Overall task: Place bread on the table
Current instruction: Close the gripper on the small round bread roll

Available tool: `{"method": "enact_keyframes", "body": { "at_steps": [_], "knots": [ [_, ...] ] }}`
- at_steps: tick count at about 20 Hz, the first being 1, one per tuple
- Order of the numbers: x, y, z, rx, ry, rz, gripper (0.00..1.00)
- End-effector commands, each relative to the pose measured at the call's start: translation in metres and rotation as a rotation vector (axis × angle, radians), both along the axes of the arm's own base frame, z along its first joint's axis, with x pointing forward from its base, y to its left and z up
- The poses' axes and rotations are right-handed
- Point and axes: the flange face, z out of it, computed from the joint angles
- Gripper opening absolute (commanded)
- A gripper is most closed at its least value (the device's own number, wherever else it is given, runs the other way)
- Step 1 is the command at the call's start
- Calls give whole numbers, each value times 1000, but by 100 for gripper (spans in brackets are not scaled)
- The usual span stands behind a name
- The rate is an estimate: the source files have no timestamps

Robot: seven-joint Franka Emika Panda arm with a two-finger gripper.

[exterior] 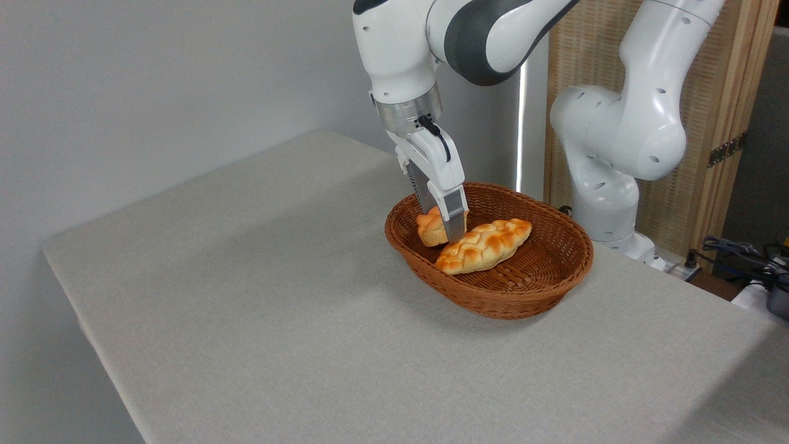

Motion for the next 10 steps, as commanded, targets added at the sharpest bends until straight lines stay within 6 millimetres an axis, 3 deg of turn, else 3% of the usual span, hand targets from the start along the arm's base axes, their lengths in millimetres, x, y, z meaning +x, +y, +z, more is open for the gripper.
{"method": "enact_keyframes", "body": {
  "at_steps": [1,10],
  "knots": [
    [1,0,-3,-6,-2,-20,34],
    [1,1,-4,-7,1,-24,33]
  ]
}}
